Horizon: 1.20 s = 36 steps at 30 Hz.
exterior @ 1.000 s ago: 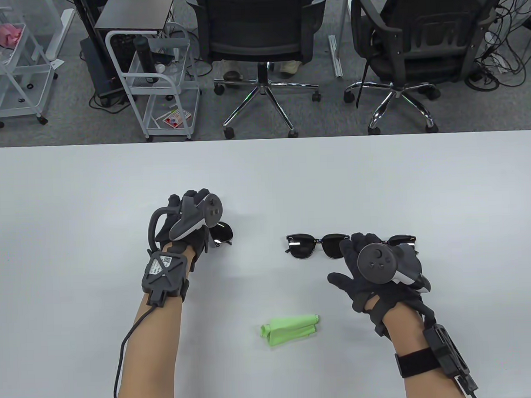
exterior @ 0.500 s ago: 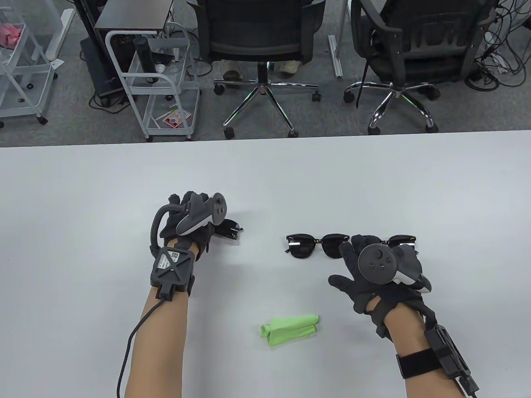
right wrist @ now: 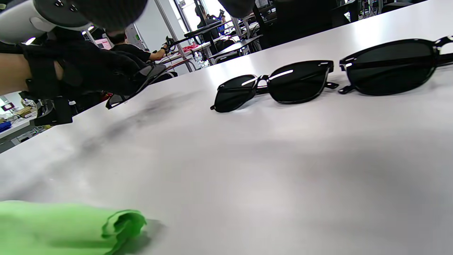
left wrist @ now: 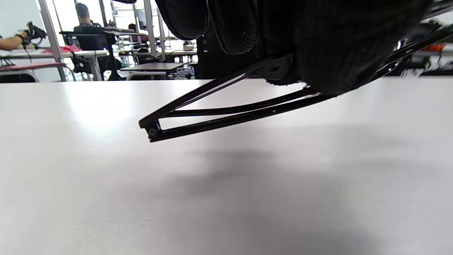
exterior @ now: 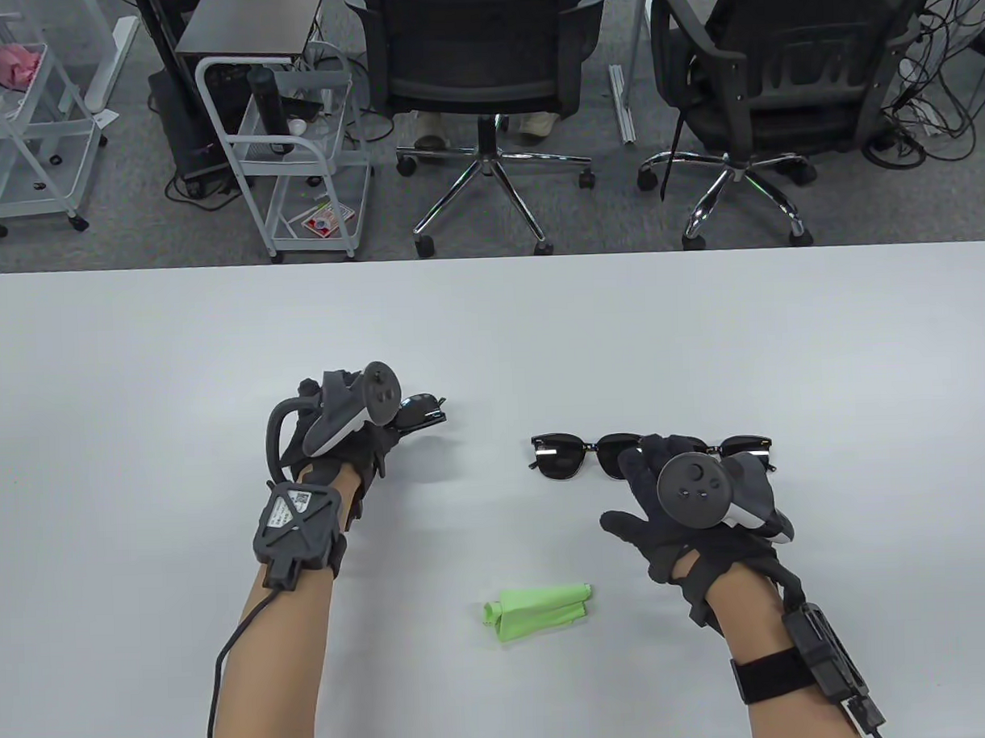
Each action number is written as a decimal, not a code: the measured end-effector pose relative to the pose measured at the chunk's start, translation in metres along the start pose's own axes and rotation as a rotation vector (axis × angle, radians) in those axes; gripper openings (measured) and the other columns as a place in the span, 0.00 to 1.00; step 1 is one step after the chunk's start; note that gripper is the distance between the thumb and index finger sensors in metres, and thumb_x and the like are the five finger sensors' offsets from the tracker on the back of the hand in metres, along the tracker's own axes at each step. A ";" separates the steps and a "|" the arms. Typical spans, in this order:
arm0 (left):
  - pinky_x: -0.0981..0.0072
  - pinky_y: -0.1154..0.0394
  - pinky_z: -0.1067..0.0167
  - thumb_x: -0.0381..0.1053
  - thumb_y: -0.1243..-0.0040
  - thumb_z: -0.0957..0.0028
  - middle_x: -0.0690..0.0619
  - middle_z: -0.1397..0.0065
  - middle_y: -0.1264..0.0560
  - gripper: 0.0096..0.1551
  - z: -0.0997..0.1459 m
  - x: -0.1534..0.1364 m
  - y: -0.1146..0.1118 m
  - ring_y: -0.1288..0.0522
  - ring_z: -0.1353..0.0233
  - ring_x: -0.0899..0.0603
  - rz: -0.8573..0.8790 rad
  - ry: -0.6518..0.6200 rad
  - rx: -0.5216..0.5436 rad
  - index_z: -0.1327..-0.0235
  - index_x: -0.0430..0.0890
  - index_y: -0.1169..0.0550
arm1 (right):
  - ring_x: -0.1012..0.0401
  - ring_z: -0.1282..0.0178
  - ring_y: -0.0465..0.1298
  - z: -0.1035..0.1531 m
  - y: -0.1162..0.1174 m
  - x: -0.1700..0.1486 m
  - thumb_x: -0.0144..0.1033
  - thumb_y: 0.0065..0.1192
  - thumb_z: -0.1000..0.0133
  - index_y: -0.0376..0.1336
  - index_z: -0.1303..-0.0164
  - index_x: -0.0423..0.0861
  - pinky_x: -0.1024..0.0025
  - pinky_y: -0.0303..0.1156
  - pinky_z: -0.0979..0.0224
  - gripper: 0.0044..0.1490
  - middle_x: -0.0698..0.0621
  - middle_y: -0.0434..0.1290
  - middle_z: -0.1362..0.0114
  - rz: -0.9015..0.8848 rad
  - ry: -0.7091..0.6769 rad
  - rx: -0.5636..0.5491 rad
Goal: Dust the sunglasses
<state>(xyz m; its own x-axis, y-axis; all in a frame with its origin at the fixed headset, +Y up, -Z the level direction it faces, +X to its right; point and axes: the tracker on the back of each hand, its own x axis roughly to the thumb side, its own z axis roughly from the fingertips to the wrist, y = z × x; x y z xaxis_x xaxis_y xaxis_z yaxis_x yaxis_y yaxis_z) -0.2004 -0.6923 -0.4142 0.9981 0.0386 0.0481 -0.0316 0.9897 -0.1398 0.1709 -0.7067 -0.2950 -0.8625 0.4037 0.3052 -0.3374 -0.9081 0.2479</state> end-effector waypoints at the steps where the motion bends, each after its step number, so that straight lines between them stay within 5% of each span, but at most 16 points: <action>1: 0.39 0.44 0.23 0.66 0.30 0.65 0.64 0.21 0.36 0.27 0.007 0.000 0.007 0.39 0.16 0.44 0.036 -0.016 0.003 0.49 0.68 0.18 | 0.29 0.22 0.43 0.000 0.000 0.002 0.63 0.53 0.46 0.48 0.20 0.35 0.27 0.41 0.33 0.55 0.30 0.44 0.17 -0.002 -0.014 -0.004; 6: 0.39 0.40 0.24 0.66 0.30 0.65 0.62 0.23 0.32 0.27 0.061 0.001 0.045 0.33 0.18 0.42 0.263 -0.075 0.096 0.49 0.66 0.18 | 0.29 0.22 0.47 -0.002 -0.006 0.015 0.62 0.54 0.45 0.51 0.21 0.35 0.26 0.43 0.32 0.54 0.30 0.49 0.17 -0.030 -0.072 -0.040; 16: 0.39 0.38 0.27 0.65 0.31 0.61 0.57 0.23 0.32 0.28 0.114 0.011 0.010 0.30 0.21 0.41 0.722 -0.124 -0.089 0.46 0.62 0.18 | 0.29 0.22 0.50 -0.006 -0.003 0.051 0.61 0.55 0.45 0.52 0.21 0.35 0.26 0.45 0.32 0.53 0.30 0.51 0.18 -0.076 -0.158 -0.046; 22: 0.40 0.37 0.27 0.66 0.31 0.61 0.58 0.23 0.32 0.28 0.122 0.025 0.010 0.28 0.22 0.42 0.791 -0.148 -0.063 0.46 0.62 0.19 | 0.30 0.23 0.58 -0.005 -0.013 0.082 0.59 0.58 0.45 0.55 0.23 0.35 0.27 0.51 0.31 0.50 0.31 0.58 0.19 -0.230 -0.225 -0.093; 27: 0.40 0.37 0.27 0.66 0.31 0.61 0.58 0.23 0.32 0.28 0.118 0.033 -0.006 0.28 0.22 0.42 0.921 -0.145 -0.105 0.46 0.62 0.19 | 0.33 0.27 0.68 -0.010 -0.020 0.093 0.52 0.62 0.45 0.62 0.27 0.36 0.29 0.57 0.31 0.43 0.34 0.68 0.23 -0.412 -0.152 -0.155; 36: 0.42 0.35 0.26 0.66 0.32 0.60 0.60 0.24 0.30 0.28 0.122 0.053 -0.020 0.26 0.23 0.44 0.854 -0.160 -0.110 0.45 0.62 0.20 | 0.42 0.35 0.80 -0.033 0.007 0.090 0.50 0.70 0.49 0.70 0.35 0.40 0.34 0.65 0.32 0.38 0.41 0.78 0.32 -0.549 -0.050 -0.174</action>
<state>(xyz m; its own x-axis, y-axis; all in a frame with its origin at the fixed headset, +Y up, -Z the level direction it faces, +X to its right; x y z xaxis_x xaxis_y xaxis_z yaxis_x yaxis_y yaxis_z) -0.1535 -0.6931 -0.2883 0.6158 0.7877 0.0203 -0.7513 0.5947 -0.2860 0.0781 -0.6804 -0.2960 -0.5262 0.8217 0.2187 -0.7912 -0.5674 0.2282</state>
